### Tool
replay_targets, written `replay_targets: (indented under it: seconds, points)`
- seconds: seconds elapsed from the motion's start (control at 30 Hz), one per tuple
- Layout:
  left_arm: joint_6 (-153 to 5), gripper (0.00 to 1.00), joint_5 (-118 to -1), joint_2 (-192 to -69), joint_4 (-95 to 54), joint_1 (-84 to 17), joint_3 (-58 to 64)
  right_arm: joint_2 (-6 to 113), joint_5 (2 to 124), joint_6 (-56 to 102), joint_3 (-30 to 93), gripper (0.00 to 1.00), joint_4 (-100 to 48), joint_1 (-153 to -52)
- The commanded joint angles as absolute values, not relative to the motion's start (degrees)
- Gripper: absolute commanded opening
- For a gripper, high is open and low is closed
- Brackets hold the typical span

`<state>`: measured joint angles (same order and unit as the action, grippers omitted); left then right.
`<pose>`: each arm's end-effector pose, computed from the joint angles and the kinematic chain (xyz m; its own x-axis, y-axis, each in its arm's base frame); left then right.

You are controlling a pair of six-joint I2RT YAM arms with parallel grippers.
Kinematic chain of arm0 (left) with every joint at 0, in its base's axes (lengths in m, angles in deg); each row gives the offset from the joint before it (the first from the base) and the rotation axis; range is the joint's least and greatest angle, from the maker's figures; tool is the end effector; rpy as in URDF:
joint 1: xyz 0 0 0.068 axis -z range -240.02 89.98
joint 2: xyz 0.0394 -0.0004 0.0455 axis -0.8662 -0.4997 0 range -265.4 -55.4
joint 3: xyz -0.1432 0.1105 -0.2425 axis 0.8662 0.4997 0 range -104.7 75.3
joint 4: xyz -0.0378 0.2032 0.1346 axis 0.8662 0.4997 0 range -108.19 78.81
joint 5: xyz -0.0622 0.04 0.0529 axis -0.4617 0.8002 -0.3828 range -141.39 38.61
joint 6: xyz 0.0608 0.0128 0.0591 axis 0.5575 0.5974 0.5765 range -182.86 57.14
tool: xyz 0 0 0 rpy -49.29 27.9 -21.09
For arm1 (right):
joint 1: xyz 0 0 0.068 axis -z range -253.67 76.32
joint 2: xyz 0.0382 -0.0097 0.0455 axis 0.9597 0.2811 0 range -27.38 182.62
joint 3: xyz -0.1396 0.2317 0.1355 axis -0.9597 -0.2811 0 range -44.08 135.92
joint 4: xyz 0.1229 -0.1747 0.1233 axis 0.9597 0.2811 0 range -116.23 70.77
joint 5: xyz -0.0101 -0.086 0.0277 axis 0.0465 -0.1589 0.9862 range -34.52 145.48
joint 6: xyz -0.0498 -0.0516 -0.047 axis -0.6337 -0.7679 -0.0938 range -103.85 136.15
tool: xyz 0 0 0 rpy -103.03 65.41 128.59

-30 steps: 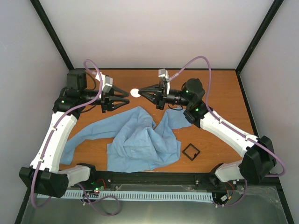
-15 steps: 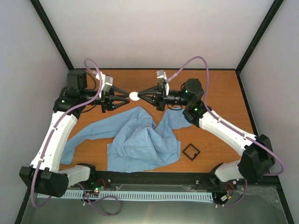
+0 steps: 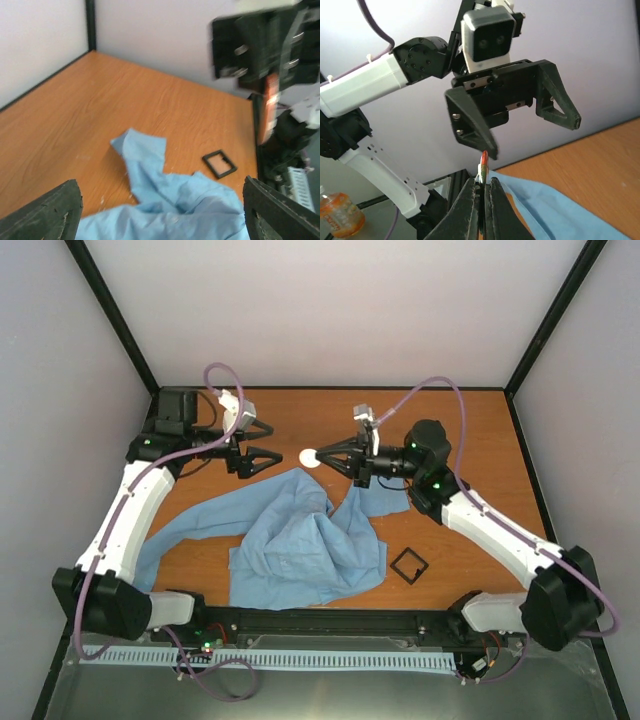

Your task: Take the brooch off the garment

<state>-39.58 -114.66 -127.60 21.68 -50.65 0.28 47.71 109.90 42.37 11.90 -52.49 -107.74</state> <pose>0.2279 -0.1060 0.4001 -0.2391 0.2198 -0.9458 0.9483 0.2623 -0.1788 0.2120 0.2176 0.3946 -0.3468 0.0759 -0.9349 -0.9377 -0.0039 0.3475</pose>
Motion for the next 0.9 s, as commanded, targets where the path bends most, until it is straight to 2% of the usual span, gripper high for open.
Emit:
replay_targets:
  seconds: [0.0, 0.1, 0.23, 0.63, 0.87]
  points:
    - [-28.8, 0.89, -103.9, -131.9, 29.6, -51.1, 0.9, 41.1, 106.8, 41.2, 7.5, 0.03, -44.0, -105.8]
    - [-25.5, 0.91, -98.1, -133.8, 30.3, -51.2, 4.5, 36.7, 106.2, 41.9, 1.3, 0.03, -41.3, -105.8]
    - [-23.7, 1.00, -95.8, -135.7, 30.2, -51.2, 6.2, 31.4, 106.3, 47.7, -6.1, 0.03, -46.4, -105.8]
    - [-23.9, 1.00, -93.6, -135.7, 25.4, -51.3, 8.2, 28.1, 117.8, 59.7, -12.2, 0.03, -61.5, -105.8]
    - [-25.2, 1.00, -92.7, -134.5, 21.9, -51.4, 10.6, 25.6, 121.4, 58.5, -12.1, 0.03, -59.7, -105.8]
